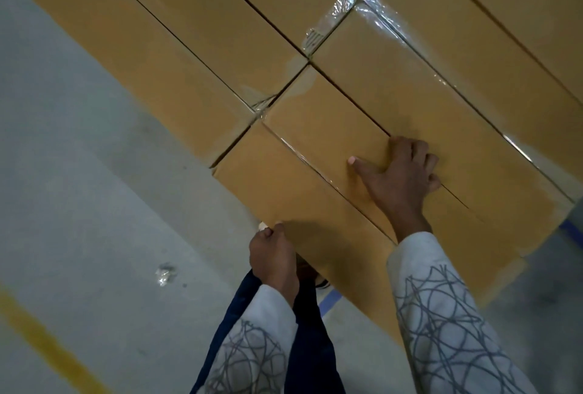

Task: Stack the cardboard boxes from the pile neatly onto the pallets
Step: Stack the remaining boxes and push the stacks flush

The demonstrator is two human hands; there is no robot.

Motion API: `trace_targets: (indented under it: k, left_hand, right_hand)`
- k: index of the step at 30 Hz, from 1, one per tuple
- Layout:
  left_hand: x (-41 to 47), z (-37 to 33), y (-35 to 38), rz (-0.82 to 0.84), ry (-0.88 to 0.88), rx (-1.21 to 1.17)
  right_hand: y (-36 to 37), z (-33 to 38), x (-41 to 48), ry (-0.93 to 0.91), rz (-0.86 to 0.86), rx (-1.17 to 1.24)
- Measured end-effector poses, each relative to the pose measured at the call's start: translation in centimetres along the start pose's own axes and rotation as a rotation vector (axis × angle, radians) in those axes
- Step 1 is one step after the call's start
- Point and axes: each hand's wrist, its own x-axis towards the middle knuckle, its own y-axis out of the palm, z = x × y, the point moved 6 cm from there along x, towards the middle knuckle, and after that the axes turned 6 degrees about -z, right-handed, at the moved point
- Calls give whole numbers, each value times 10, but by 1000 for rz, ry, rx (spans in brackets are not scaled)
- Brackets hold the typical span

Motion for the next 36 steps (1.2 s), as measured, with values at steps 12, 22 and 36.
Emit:
trace_targets:
  k: [12, 22, 36]
  left_hand:
    - [4, -34, -15, 40, 299, 50]
    - [52, -103, -27, -61, 354, 55]
    - [60, -107, -32, -139, 367, -122]
  right_hand:
    - [15, -41, -142, -10, 33, 79]
    - [57, 93, -45, -386, 223, -33]
    - [103, 110, -38, -471, 171, -194]
